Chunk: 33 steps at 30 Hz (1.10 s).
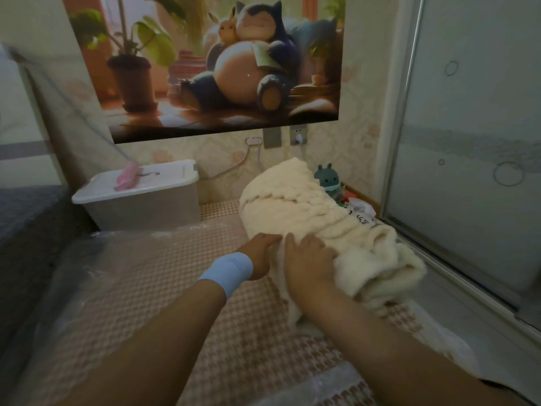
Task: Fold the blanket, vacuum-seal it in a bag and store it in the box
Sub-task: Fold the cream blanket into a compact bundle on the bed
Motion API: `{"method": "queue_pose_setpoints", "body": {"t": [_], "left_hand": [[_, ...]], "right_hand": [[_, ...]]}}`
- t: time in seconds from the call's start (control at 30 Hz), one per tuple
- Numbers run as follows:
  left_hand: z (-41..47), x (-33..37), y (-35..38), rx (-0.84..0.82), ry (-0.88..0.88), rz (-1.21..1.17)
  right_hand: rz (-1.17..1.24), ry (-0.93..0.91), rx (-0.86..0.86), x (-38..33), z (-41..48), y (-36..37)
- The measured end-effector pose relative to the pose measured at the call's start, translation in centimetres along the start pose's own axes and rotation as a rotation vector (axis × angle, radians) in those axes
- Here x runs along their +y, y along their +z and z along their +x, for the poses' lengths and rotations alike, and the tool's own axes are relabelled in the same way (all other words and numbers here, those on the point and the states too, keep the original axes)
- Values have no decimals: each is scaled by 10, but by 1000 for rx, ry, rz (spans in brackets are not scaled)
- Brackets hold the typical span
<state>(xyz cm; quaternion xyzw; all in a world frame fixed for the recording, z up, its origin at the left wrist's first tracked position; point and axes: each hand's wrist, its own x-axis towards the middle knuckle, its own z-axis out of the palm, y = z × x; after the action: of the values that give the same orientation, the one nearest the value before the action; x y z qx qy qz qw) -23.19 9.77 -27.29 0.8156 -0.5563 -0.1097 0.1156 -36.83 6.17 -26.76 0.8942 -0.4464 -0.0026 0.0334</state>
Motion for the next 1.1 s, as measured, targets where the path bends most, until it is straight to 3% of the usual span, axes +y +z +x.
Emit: {"method": "queue_pose_setpoints", "body": {"t": [0.1,0.2,0.27,0.4,0.53,0.7,0.83,0.97,1.1], "left_hand": [[1,4,2,-133,-33,-8],[2,-7,-2,-68,-6,58],[8,-16,-8,5,32,165],[39,-36,-16,57,43,434],[89,-51,-4,67,-12,511],[141,-52,10,321,117,435],[148,-41,-19,455,268,513],[116,-46,-72,745,335,611],[45,-59,-114,1002,264,687]], "right_hand": [[225,173,-230,1,-5,25],[94,237,-211,21,10,40],[170,263,-189,27,30,43],[153,109,-66,35,60,42],[72,-61,141,65,73,35],[121,-145,241,110,95,26],[145,-208,454,128,117,29],[214,-327,636,123,123,3],[176,-407,874,94,113,-21]]}}
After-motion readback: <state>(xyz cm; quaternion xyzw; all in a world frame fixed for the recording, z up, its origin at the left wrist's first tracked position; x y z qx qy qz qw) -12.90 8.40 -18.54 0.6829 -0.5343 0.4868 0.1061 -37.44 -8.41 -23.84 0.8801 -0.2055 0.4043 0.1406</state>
